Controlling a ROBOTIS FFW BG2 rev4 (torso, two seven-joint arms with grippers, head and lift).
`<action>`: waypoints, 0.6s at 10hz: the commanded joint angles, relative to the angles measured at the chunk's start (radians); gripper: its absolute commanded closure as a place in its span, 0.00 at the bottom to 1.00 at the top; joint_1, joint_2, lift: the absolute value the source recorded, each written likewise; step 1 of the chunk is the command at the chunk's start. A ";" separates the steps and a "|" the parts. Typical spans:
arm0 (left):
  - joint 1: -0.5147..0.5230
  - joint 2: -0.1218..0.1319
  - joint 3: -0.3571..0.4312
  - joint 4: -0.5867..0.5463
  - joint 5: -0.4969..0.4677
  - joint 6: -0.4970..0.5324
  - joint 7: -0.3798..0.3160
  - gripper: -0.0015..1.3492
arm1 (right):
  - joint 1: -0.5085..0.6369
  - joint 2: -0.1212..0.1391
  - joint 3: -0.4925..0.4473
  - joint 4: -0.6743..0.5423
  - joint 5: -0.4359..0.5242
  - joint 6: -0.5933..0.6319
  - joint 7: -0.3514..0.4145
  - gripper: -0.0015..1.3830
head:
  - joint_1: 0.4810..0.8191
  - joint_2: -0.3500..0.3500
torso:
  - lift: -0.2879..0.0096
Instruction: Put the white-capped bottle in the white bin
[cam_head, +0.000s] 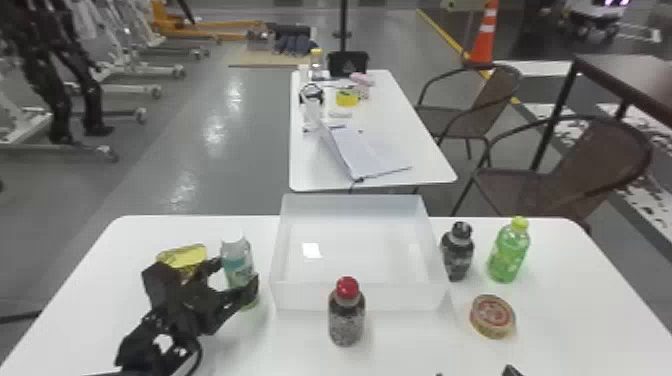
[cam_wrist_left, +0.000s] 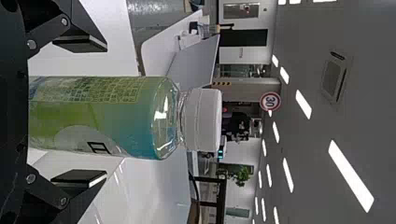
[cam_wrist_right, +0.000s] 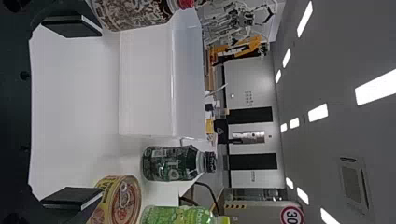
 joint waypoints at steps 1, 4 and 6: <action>-0.012 0.001 0.001 0.020 -0.002 -0.003 0.003 0.40 | -0.001 0.004 0.000 0.003 0.000 0.000 0.000 0.07 | 0.20 0.50 | 0.63; -0.010 0.004 -0.005 0.021 -0.007 0.014 0.003 0.60 | -0.001 0.004 0.000 0.005 -0.002 -0.002 0.002 0.07 | 0.20 0.50 | 0.63; -0.012 0.004 -0.009 0.015 -0.022 -0.011 0.003 0.60 | -0.001 0.002 -0.002 0.005 -0.003 -0.003 0.003 0.07 | 0.20 0.50 | 0.63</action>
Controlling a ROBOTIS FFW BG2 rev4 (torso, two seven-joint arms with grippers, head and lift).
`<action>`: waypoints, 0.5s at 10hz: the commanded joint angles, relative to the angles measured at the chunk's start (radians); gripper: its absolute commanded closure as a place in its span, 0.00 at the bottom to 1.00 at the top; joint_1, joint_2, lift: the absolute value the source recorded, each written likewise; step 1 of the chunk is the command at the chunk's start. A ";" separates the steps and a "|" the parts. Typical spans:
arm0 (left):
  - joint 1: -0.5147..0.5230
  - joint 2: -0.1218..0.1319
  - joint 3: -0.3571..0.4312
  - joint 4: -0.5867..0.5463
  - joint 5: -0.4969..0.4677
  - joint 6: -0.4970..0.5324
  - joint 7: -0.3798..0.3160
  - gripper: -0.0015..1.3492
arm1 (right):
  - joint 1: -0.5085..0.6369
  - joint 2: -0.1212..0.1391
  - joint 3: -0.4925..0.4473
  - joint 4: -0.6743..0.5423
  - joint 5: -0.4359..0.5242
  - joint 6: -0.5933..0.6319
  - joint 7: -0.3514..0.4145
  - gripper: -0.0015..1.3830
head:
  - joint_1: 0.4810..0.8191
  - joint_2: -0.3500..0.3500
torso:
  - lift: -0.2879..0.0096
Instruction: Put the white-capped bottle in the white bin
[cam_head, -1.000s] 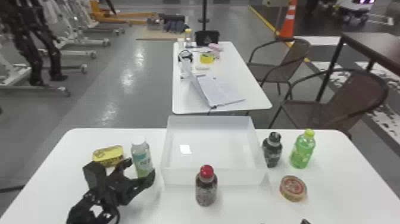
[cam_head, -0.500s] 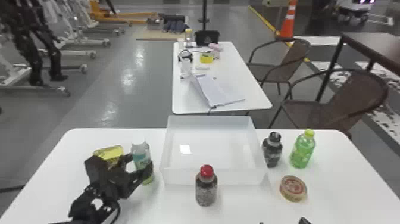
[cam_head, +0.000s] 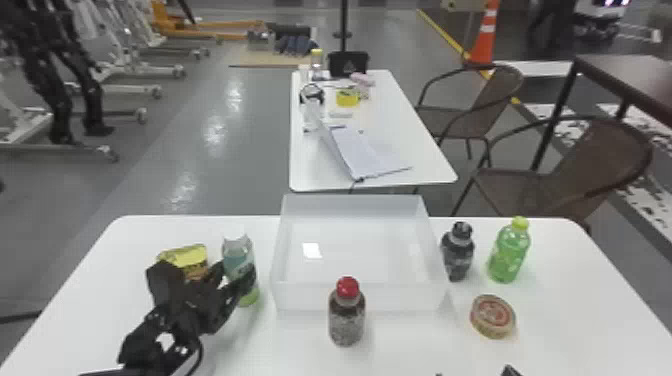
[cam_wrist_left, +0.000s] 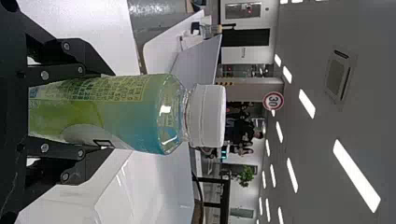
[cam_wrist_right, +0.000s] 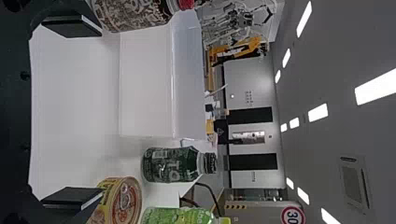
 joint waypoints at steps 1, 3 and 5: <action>0.022 0.000 0.002 -0.083 -0.024 0.015 0.006 0.61 | 0.000 -0.001 -0.001 0.000 -0.002 -0.002 0.000 0.07 | 0.20 0.50 | 0.63; 0.097 -0.012 0.008 -0.378 -0.098 0.136 0.052 0.60 | 0.002 -0.001 -0.001 0.002 -0.002 -0.002 0.000 0.07 | 0.20 0.50 | 0.63; 0.085 -0.015 -0.039 -0.525 -0.159 0.229 0.049 0.60 | 0.002 -0.001 -0.001 0.002 -0.002 -0.002 0.000 0.07 | 0.20 0.50 | 0.63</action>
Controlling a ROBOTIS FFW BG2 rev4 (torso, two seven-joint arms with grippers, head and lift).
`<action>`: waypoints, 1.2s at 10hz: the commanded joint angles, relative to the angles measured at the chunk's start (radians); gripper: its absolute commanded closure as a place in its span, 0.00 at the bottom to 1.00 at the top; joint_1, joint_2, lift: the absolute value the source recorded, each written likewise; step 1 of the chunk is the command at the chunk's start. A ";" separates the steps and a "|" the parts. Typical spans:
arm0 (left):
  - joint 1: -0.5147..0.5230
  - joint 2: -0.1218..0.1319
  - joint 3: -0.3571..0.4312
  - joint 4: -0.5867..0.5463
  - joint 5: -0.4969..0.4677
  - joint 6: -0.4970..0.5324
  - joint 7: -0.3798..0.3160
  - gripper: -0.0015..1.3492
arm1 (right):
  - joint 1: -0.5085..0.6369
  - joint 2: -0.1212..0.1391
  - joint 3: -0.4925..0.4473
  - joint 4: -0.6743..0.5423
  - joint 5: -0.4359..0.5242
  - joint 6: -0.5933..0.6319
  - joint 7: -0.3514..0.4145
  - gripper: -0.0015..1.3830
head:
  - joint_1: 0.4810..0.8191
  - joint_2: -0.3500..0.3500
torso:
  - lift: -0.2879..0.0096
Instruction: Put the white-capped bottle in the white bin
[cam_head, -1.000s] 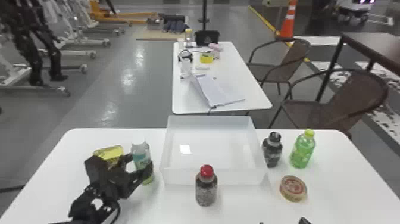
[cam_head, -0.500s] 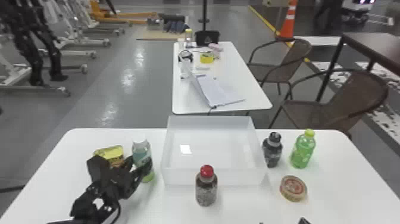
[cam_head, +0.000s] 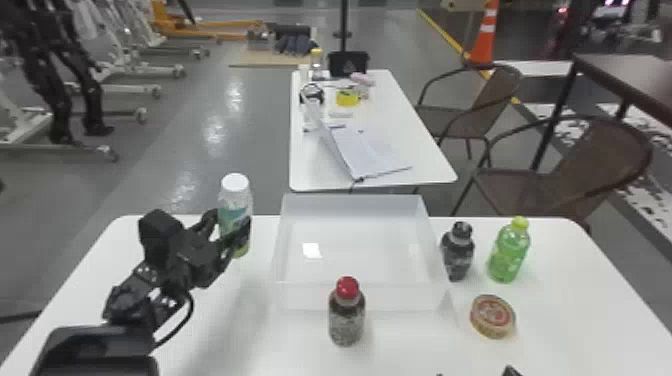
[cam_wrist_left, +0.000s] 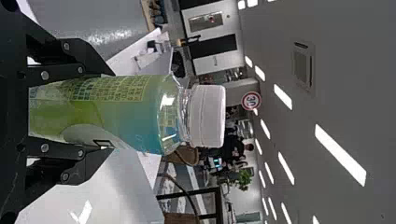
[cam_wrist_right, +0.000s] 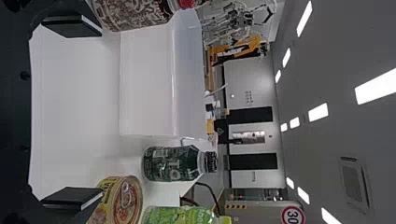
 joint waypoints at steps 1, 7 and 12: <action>-0.029 0.029 -0.095 -0.059 -0.006 0.059 -0.004 0.60 | -0.001 0.000 0.000 0.002 0.000 0.000 0.000 0.07 | 0.20 0.50 | 0.63; -0.191 0.188 -0.562 -0.018 -0.333 0.091 0.004 0.60 | -0.014 0.011 0.002 0.012 0.003 0.000 0.002 0.07 | 0.20 0.50 | 0.63; -0.357 0.202 -0.759 0.117 -0.618 0.071 0.098 0.39 | -0.029 0.011 0.009 0.023 0.003 0.000 0.008 0.07 | 0.20 0.50 | 0.63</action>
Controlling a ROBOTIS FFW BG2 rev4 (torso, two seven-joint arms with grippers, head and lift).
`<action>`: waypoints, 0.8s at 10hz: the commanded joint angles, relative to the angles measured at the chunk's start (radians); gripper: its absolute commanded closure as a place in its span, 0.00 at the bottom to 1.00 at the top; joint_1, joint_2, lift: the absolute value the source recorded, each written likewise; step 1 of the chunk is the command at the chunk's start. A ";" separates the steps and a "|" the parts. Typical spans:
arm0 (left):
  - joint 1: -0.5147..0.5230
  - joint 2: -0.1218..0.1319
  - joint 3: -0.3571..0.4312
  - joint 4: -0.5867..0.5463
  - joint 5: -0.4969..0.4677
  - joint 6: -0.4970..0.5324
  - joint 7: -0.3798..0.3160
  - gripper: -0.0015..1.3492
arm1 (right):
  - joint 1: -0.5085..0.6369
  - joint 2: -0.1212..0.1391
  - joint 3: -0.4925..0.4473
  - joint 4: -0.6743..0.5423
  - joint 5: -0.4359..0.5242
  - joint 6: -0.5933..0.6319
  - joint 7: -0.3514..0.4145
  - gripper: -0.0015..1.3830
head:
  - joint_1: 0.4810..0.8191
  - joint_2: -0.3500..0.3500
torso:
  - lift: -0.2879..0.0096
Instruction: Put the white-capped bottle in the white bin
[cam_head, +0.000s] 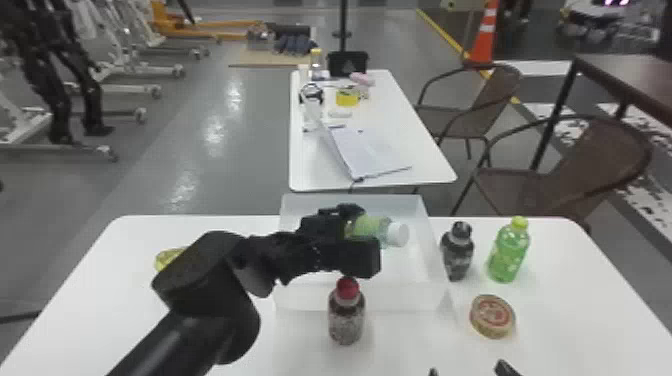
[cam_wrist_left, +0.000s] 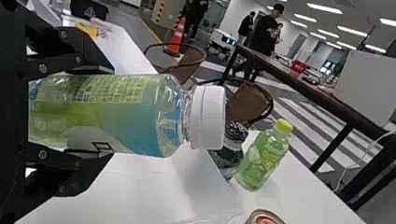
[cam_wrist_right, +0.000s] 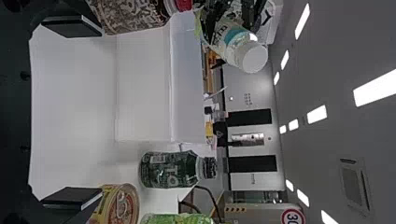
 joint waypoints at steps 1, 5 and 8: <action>-0.022 0.012 -0.031 0.004 -0.041 -0.003 0.006 0.06 | 0.000 0.000 0.000 0.000 -0.001 0.000 0.000 0.07 | 0.20 0.50 | 0.63; 0.002 0.018 0.035 0.003 -0.038 -0.002 0.001 0.12 | 0.001 -0.002 0.000 0.000 -0.003 0.000 0.000 0.07 | 0.20 0.50 | 0.63; 0.134 0.019 0.238 -0.117 -0.018 -0.005 -0.028 0.13 | 0.006 -0.003 0.000 -0.001 -0.003 0.000 0.000 0.07 | 0.20 0.50 | 0.63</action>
